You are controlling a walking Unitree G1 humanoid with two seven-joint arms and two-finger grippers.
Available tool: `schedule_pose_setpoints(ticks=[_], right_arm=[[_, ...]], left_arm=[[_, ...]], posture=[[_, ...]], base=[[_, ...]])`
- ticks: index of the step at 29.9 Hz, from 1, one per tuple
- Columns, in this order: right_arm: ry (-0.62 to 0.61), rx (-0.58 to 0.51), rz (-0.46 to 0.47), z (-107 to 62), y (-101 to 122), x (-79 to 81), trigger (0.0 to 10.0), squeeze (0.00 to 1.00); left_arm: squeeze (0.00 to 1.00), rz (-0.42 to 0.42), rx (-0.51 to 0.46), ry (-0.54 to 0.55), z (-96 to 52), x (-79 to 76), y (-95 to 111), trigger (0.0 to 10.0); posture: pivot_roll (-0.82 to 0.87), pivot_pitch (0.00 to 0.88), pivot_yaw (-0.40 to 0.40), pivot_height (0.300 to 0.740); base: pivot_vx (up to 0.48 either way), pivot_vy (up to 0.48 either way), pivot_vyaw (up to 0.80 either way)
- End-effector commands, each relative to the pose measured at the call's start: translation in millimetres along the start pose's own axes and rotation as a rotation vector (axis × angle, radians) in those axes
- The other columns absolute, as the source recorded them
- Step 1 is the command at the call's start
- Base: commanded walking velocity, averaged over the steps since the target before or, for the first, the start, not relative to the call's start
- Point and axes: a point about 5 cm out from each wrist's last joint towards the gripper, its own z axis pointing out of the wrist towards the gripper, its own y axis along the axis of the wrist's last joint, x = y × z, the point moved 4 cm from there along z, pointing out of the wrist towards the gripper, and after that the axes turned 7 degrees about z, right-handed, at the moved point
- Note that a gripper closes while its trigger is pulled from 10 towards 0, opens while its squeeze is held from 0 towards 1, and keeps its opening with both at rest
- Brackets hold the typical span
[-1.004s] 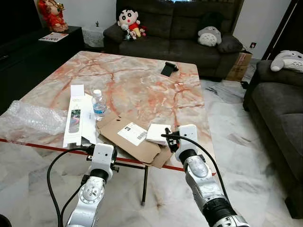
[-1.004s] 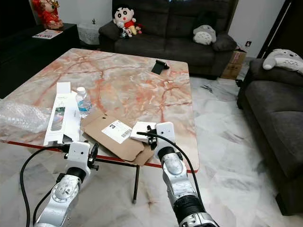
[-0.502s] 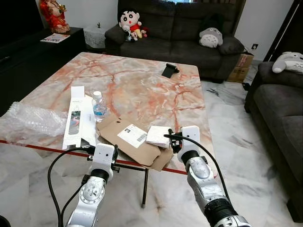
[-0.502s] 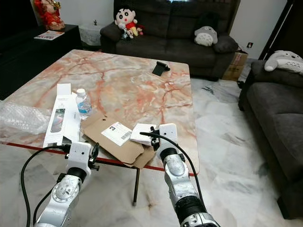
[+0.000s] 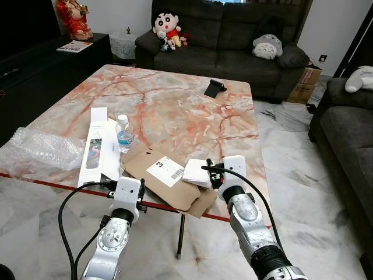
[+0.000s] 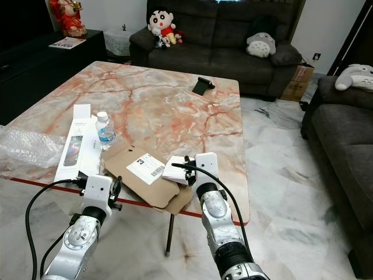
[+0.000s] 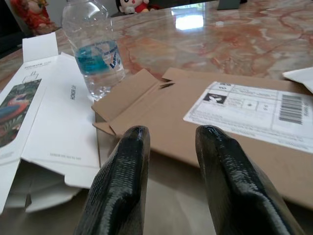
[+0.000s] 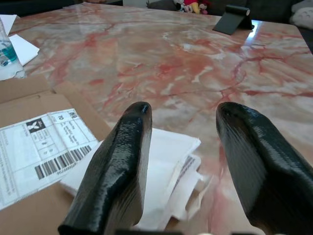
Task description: Picking trash to rubbish bin
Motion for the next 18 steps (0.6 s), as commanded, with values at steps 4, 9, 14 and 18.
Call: schedule_pose_setpoints(ticks=[4, 9, 14, 18], right_arm=[[-0.022, -0.001, 0.009, 0.0, -0.2, -5.8, 10.0, 0.0], [-0.023, -0.002, 0.01, 0.4, 0.2, -5.8, 10.0, 0.0], [-0.021, 0.001, 0.013, 0.1, -1.0, -4.5, 10.0, 0.0], [-0.019, 0.002, 0.012, 0.1, -1.4, -4.3, 10.0, 0.0]], left_arm=[[0.0, 0.018, -0.02, -0.007, 2.9, -2.0, 4.8, 10.0], [0.0, 0.019, -0.02, -0.007, 3.2, -1.5, 5.2, 10.0], [0.0, 0.021, -0.022, -0.006, 3.3, -1.1, 5.6, 10.0], [0.0, 0.02, -0.032, -0.005, 3.1, -1.1, 7.0, 10.0]], posture=[[0.17, 0.0, -0.07, 0.74], [0.17, 0.0, -0.068, 0.74], [0.17, 0.0, -0.068, 0.74], [0.17, 0.0, -0.068, 0.74]], base=[[0.455, 0.0, 0.0], [0.48, 0.0, 0.0], [0.48, 0.0, 0.0], [0.453, 0.0, 0.0]])
